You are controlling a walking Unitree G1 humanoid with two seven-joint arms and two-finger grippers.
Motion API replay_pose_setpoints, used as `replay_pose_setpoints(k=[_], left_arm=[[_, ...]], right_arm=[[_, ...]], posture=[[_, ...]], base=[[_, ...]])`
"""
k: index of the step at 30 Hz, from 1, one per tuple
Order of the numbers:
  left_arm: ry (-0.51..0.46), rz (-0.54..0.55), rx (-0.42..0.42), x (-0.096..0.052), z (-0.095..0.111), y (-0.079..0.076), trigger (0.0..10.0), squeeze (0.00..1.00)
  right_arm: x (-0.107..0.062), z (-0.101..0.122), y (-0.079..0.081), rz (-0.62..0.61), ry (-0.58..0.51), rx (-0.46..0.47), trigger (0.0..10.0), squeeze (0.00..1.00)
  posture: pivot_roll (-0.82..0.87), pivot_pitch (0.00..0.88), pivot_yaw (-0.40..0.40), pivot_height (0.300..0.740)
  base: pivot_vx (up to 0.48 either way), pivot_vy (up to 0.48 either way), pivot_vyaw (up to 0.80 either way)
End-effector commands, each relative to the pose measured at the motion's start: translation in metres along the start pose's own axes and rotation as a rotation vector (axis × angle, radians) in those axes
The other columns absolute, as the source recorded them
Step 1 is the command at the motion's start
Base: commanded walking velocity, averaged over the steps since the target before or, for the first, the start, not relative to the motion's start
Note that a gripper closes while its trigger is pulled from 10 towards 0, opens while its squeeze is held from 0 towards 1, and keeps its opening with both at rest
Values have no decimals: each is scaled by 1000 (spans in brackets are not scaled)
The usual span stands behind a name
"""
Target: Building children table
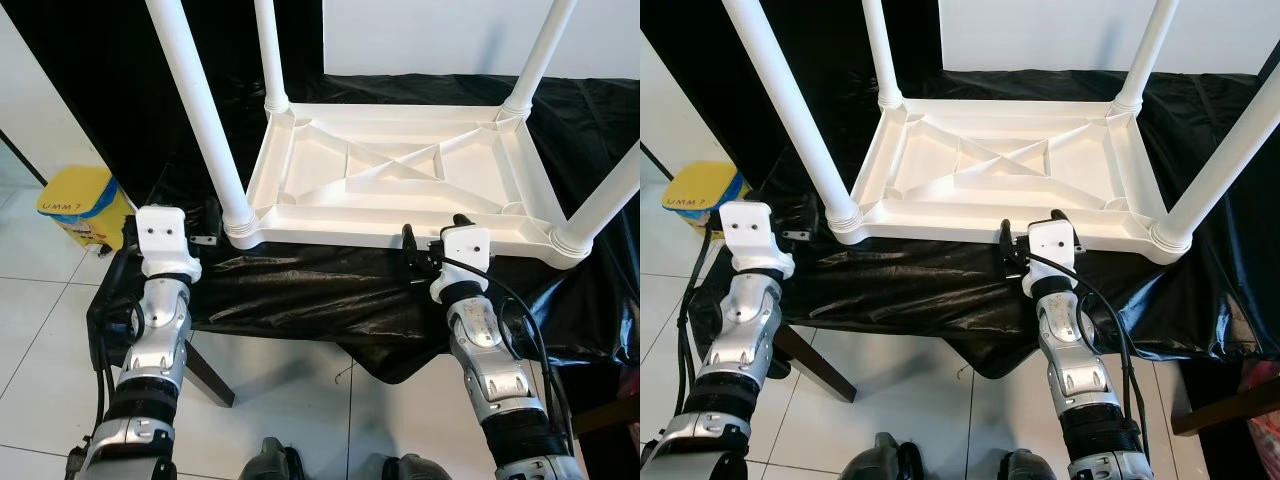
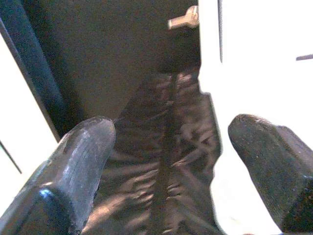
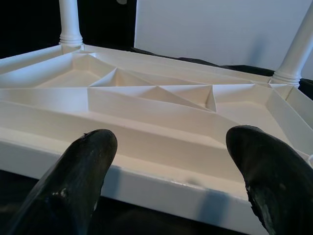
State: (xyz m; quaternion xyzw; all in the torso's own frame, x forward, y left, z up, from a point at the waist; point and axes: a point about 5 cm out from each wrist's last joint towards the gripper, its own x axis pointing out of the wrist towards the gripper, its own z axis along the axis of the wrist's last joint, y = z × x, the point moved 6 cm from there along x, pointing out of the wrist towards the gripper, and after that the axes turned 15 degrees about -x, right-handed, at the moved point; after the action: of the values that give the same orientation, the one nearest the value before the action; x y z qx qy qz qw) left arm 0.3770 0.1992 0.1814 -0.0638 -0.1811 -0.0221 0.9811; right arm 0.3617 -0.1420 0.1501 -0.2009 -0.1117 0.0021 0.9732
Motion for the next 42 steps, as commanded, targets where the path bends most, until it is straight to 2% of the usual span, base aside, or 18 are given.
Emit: replay_pose_setpoints(k=[1,3,4,5,7,10,14,15,16,18,19,20,24,27,30,35,39,42], left_arm=[[-3,-234,-38,-9,5,-35,10000,0],[14,-356,-49,-19,6,-53,10000,0],[14,-356,-49,-19,6,-53,10000,0],[24,-409,-46,-23,6,-60,10000,0],[68,-555,-61,-36,6,-78,10000,0],[87,-584,-70,-39,6,-80,10000,0],[111,-535,-53,-33,6,-68,10000,0],[124,-465,-45,-26,5,-56,10000,0],[124,-465,-45,-26,5,-56,10000,0],[133,-317,-45,-13,8,-32,10000,0],[133,-317,-45,-13,8,-32,10000,0],[135,-260,-59,-8,11,-23,10000,0],[131,-252,-54,-6,14,-19,10000,0],[138,-201,-84,2,15,-8,10000,0],[138,-190,-100,9,16,-5,10000,0],[150,-93,-75,28,16,11,10000,0],[156,-68,-88,37,17,15,10000,0],[167,-61,-69,52,18,15,10000,0]], right_arm=[[-3,-4,2,12,7,5,10000,0],[-3,-5,3,16,6,3,10000,0],[-3,-5,3,16,6,3,10000,0],[-3,-5,3,19,5,1,10000,0],[-3,-5,3,25,2,-4,10000,0],[-2,-5,3,26,1,-4,10000,0],[-1,-4,2,22,-2,-4,10000,0],[-1,-4,1,20,-3,-3,10000,0],[-1,-4,1,20,-3,-3,10000,0],[0,-4,1,17,-5,0,10000,0],[0,-4,1,17,-5,0,10000,0],[0,-3,2,18,-7,1,10000,0],[1,-2,2,18,-10,2,10000,0],[4,0,3,18,-15,4,10000,0],[5,1,3,17,-20,5,10000,0],[5,2,3,12,-23,7,10000,0],[5,2,3,8,-22,8,10000,0],[5,2,3,4,-20,9,10000,0]], posture=[[-93,63,35,740],[-90,60,31,740],[-90,60,31,740],[-90,60,31,740],[-91,57,31,740],[-90,57,31,740],[-93,55,34,740],[-95,55,36,740],[-95,55,36,740],[-96,53,35,740],[-96,53,35,740],[-97,51,35,740],[-96,48,33,740],[-98,44,33,740],[-100,43,34,740],[-108,44,40,740],[-112,44,42,740],[-120,46,44,740]], base=[[0,0,0],[0,0,0],[0,0,0],[0,0,0],[0,0,0],[0,0,0],[0,0,0],[0,0,0],[0,0,0],[0,0,0],[0,0,0],[0,0,0],[0,0,0],[0,0,0],[0,0,0],[0,0,0],[0,0,0],[0,0,0]])
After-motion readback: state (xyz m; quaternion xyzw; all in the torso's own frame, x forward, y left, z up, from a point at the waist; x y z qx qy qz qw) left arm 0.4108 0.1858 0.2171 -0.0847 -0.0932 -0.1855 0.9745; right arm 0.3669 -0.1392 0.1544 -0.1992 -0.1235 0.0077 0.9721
